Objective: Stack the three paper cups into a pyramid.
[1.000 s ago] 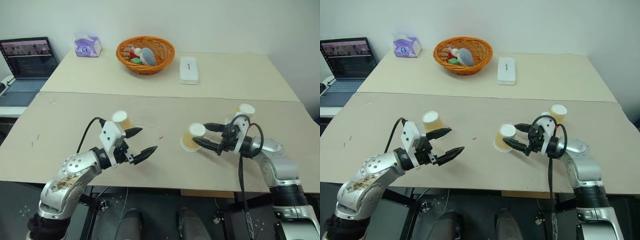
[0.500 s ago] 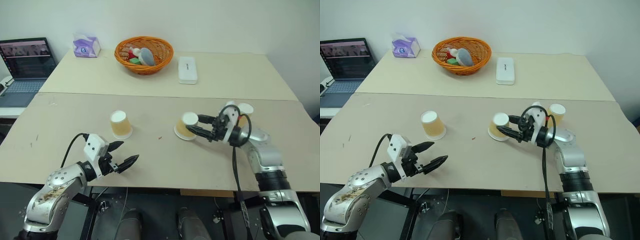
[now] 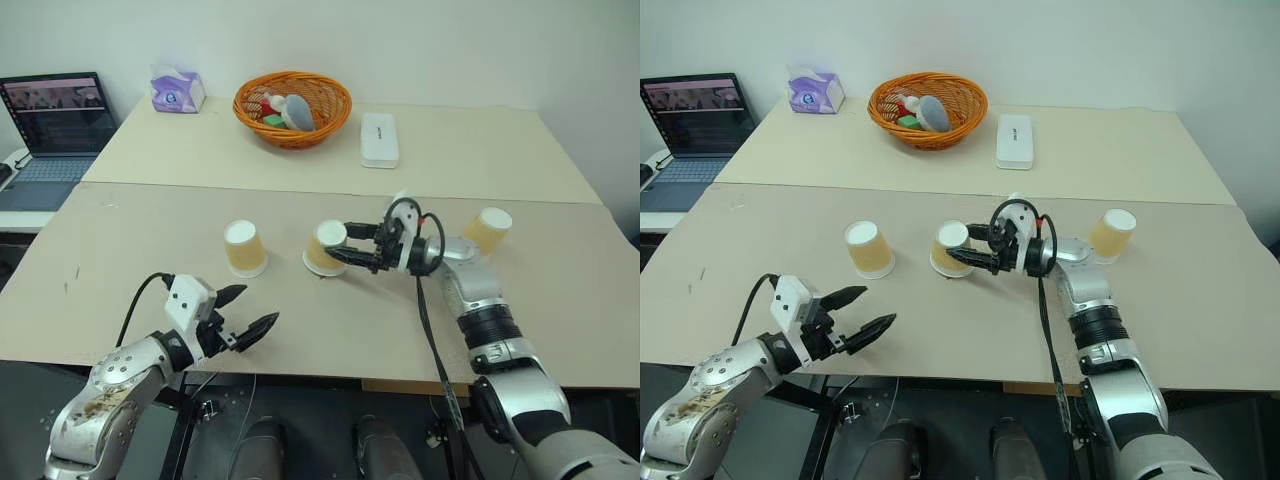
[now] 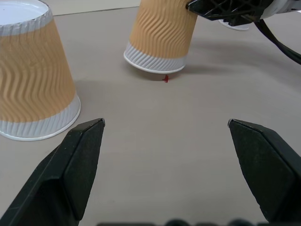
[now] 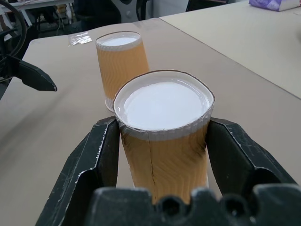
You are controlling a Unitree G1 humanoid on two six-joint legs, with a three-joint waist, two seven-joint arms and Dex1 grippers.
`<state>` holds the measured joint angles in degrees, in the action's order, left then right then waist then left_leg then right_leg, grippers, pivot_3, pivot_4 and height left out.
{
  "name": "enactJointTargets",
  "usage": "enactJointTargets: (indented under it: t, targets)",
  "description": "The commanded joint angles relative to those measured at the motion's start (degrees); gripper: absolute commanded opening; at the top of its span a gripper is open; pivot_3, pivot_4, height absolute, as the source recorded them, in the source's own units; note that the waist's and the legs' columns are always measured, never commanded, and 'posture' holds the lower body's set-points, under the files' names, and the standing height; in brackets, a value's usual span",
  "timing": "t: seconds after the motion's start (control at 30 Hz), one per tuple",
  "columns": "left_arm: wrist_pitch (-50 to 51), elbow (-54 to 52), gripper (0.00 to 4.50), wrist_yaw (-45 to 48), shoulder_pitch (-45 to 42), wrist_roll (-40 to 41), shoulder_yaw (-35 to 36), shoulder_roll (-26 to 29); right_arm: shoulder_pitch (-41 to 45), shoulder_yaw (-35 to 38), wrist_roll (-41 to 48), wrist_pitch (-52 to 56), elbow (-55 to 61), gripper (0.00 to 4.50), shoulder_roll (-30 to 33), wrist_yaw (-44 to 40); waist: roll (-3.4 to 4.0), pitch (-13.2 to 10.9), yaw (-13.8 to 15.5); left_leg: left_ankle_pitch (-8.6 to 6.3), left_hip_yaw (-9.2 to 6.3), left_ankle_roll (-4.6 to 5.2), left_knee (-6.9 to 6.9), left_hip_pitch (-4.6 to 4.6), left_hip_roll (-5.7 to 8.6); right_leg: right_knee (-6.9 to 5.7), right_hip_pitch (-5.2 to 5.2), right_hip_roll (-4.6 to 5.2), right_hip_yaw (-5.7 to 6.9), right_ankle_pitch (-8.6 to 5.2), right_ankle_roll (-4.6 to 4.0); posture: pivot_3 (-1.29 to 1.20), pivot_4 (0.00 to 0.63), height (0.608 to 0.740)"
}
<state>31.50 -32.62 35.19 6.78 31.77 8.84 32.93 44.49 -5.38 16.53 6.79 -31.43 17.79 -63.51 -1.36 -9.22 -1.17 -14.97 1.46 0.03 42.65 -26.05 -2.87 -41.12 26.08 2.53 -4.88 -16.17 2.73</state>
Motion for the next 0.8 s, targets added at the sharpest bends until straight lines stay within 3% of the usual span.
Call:
enactJointTargets:
  t: [0.03,0.2,0.27,0.4,0.6,0.8]
  targets:
    - [0.04,-3.77,4.5,0.61,-0.13,1.01,-0.88,0.49,2.7,0.42,0.04,-2.03,-1.27,2.78,-1.21,-1.34,0.0,0.0,-0.06,0.0,0.0,0.0,0.0,0.0,0.0,0.0,0.0,0.0,0.0,0.0,0.0,0.0,0.15,0.675]
    - [0.41,-3.59,4.5,0.13,-1.9,1.18,-1.91,0.0,3.24,0.78,0.51,-0.83,-2.76,2.78,-1.93,-2.74,0.01,0.0,-0.12,0.0,0.0,0.0,-0.01,0.0,0.0,-0.02,0.01,-0.01,0.0,0.0,0.0,0.0,0.15,0.675]
    - [0.28,-3.21,4.5,0.17,-2.43,0.95,-2.48,-0.2,3.02,0.62,0.77,0.03,-2.49,3.51,-1.92,-3.73,0.01,0.0,-0.11,0.0,0.0,0.0,0.0,0.0,0.0,-0.01,0.0,0.0,0.0,0.0,0.0,0.0,0.15,0.675]
    - [0.0,-2.54,4.5,0.6,-3.34,0.45,-3.65,-0.22,2.69,-0.34,-0.63,2.37,-2.79,4.45,-1.2,-3.76,0.01,0.0,-0.11,0.0,0.0,0.0,0.0,0.0,0.0,0.0,0.0,0.0,0.0,0.0,0.0,0.0,0.15,0.675]
    - [-0.45,0.04,4.5,1.27,-5.51,0.2,-4.6,-0.62,2.56,3.56,4.59,11.61,0.64,4.45,1.59,-5.84,0.01,0.0,-0.06,0.0,0.0,0.0,0.0,0.0,0.0,-0.01,0.0,0.0,0.0,0.0,0.0,0.0,0.15,0.675]
    - [-0.82,2.56,4.5,3.4,-8.57,0.27,-6.65,-0.76,-1.45,7.1,6.8,15.99,9.13,4.45,8.4,-5.61,0.01,-0.01,0.34,0.0,0.0,0.0,0.0,-0.05,0.02,0.03,0.01,0.01,0.02,0.0,0.0,0.0,0.15,0.675]
